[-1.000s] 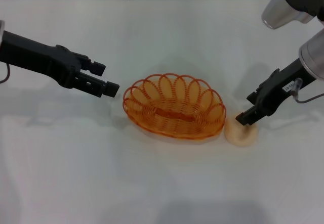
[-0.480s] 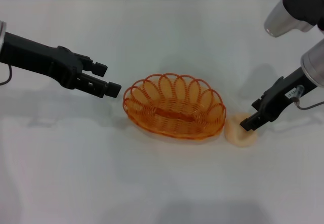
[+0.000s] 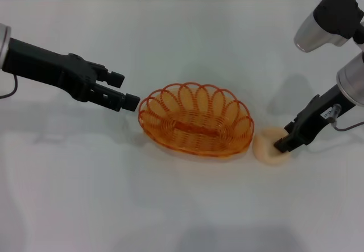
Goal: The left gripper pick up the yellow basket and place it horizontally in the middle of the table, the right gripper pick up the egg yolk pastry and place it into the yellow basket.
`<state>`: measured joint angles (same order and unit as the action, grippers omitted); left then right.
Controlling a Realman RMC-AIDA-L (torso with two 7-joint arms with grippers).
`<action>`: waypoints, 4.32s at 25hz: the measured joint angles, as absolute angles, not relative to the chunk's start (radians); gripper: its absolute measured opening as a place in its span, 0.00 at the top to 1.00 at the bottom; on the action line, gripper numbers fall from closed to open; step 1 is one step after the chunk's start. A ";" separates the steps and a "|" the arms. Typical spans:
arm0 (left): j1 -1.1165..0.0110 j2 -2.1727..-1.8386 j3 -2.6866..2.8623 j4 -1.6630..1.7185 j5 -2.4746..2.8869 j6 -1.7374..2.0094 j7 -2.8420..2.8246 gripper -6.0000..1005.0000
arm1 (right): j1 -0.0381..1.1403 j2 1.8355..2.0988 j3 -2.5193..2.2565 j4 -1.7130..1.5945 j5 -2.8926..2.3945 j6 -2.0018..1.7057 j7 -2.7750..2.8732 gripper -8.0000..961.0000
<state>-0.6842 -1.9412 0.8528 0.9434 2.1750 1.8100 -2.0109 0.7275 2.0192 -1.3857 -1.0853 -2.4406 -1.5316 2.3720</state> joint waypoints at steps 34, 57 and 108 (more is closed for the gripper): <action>-0.669 -1.944 0.817 0.950 2.155 1.801 -1.998 0.12 | 0.734 2.011 -1.229 -1.267 -2.494 -1.652 2.376 0.96; -0.631 -1.919 0.792 0.950 2.159 1.792 -1.994 0.12 | 0.833 2.027 -1.386 -1.349 -2.359 -1.640 2.440 0.97; -0.607 -1.923 0.773 0.965 2.152 1.770 -2.008 0.12 | 0.767 2.014 -1.409 -1.405 -2.286 -1.478 2.415 0.33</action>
<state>-0.6074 -1.9227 0.7732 0.9649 2.1520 1.7698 -2.0079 0.7666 2.0138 -1.4088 -1.4051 -2.2858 -1.4780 2.4149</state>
